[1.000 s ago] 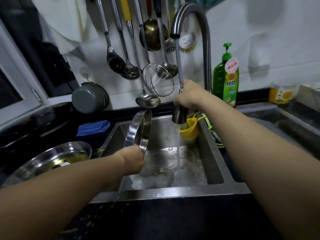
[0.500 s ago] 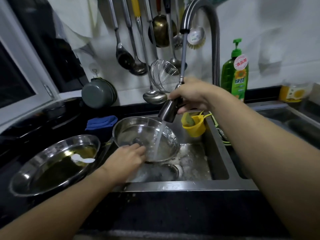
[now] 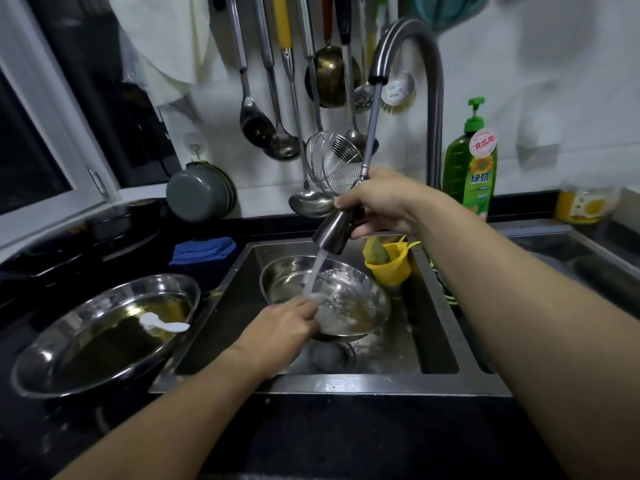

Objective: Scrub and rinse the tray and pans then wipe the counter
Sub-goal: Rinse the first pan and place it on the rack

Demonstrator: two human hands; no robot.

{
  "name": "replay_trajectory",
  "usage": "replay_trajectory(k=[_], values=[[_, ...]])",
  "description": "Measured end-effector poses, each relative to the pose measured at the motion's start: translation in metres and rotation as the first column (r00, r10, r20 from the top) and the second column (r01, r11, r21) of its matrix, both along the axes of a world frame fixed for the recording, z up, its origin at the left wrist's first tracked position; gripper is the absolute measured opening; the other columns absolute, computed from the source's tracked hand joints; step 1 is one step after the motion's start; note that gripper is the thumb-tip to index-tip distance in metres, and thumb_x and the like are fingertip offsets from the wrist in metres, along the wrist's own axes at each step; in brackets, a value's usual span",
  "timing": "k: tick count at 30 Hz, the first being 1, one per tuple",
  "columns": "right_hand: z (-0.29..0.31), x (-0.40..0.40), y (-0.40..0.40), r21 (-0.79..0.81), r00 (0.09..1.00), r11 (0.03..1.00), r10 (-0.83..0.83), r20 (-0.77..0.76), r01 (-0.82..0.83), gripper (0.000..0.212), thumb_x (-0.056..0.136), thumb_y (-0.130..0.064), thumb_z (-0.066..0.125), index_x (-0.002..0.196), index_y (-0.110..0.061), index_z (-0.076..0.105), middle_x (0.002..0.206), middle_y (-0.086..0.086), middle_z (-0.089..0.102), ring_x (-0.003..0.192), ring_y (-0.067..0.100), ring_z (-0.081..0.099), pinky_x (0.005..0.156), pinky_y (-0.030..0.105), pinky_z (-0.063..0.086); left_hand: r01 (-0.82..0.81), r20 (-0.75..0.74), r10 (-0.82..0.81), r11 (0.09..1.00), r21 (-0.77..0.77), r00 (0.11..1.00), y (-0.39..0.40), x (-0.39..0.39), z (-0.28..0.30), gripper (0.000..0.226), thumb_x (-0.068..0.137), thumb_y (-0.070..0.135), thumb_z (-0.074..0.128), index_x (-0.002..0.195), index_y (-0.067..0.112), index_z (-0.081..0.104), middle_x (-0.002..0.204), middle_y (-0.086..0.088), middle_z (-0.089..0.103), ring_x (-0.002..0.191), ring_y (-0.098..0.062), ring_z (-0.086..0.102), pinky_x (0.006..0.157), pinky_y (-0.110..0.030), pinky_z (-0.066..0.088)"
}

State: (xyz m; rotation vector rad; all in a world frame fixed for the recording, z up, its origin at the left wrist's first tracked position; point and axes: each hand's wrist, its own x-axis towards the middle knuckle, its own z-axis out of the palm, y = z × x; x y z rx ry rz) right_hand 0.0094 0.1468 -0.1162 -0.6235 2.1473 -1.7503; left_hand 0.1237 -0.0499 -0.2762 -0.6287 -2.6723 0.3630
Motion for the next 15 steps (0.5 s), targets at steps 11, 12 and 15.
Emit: replay_trajectory(k=[11, 12, 15], values=[[-0.006, -0.012, 0.019, 0.16, 0.985, 0.978, -0.114, -0.131, 0.134, 0.021, 0.09, -0.004, 0.067, 0.093, -0.014, 0.05, 0.098, 0.016, 0.064, 0.088, 0.032, 0.072, 0.071, 0.051, 0.062, -0.226, 0.247, 0.166, 0.945, 0.238, 0.955, 0.009, -0.038, -0.011, 0.025, 0.092, 0.002, 0.058, 0.109, 0.011, 0.074, 0.117, -0.008, 0.066, 0.108, -0.029, 0.06, 0.087, -0.029, 0.045], [-0.007, -0.013, 0.021, 0.17, 0.982, 0.975, -0.118, -0.147, 0.143, 0.021, 0.089, -0.002, 0.067, 0.09, -0.015, 0.05, 0.092, 0.014, 0.061, 0.084, 0.03, 0.069, 0.069, 0.05, 0.062, -0.264, 0.287, 0.188, 0.931, 0.253, 0.939, 0.01, -0.044, -0.013, 0.023, 0.093, 0.002, 0.058, 0.108, 0.012, 0.073, 0.115, -0.008, 0.066, 0.106, -0.029, 0.061, 0.086, -0.027, 0.043], [-0.008, -0.013, 0.021, 0.184, 0.974, 0.969, -0.134, -0.183, 0.168, 0.023, 0.089, -0.001, 0.066, 0.085, -0.018, 0.05, 0.087, 0.012, 0.058, 0.077, 0.028, 0.064, 0.065, 0.047, 0.061, -0.352, 0.411, 0.202, 0.876, 0.33, 0.889, 0.004, -0.06, -0.017, 0.022, 0.087, 0.009, 0.069, 0.084, 0.031, 0.069, 0.091, 0.008, 0.064, 0.086, -0.021, 0.065, 0.083, -0.032, 0.057]])
